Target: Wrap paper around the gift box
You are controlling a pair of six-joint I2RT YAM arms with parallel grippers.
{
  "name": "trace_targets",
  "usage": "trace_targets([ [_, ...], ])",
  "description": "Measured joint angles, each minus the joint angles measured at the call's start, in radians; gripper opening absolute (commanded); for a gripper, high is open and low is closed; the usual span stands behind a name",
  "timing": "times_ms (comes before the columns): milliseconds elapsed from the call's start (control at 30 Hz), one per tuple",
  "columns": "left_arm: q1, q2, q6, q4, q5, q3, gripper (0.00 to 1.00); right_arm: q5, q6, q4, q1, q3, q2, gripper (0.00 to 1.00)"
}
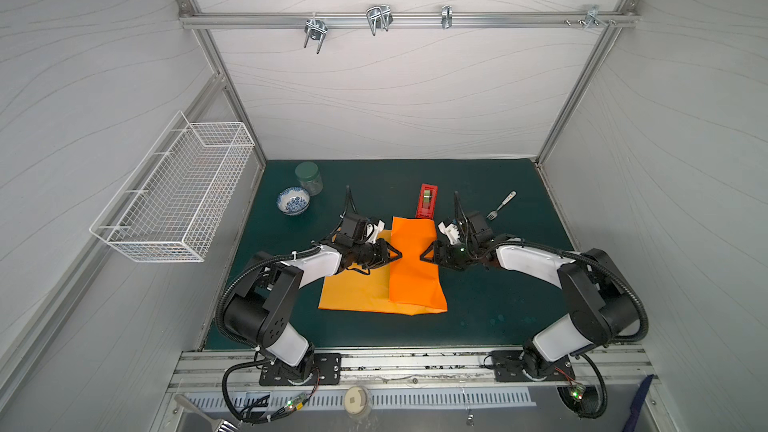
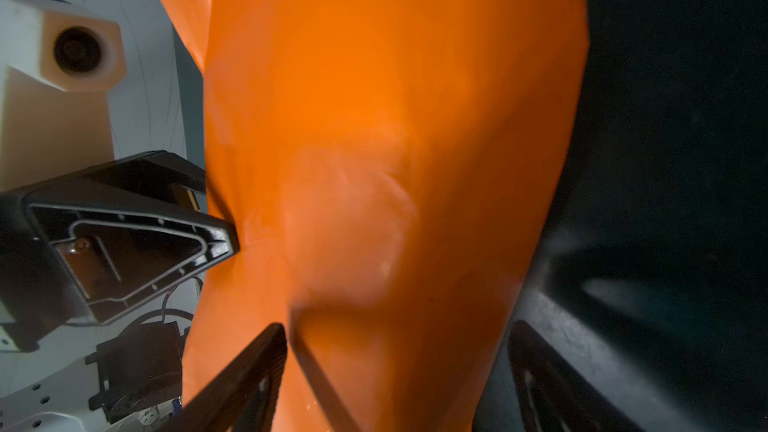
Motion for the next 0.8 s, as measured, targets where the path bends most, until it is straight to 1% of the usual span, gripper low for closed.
trace_targets([
  [167, -0.004, -0.005, -0.022, 0.051, -0.006, -0.029, 0.23, -0.005, -0.014, -0.033, -0.026, 0.013, -0.004, 0.89],
  [300, -0.016, -0.005, -0.043, 0.100, -0.011, -0.050, 0.22, -0.006, -0.024, -0.065, -0.045, 0.035, -0.013, 0.88],
  [533, -0.021, -0.014, -0.066, 0.143, -0.026, -0.074, 0.21, -0.018, -0.036, -0.096, -0.048, 0.108, 0.006, 0.83],
  [667, -0.023, -0.021, -0.074, 0.161, -0.034, -0.087, 0.22, -0.022, -0.051, -0.105, -0.048, 0.132, 0.048, 0.78],
  [800, -0.025, -0.024, -0.084, 0.173, -0.041, -0.094, 0.22, -0.021, -0.068, -0.118, -0.048, 0.144, 0.096, 0.75],
])
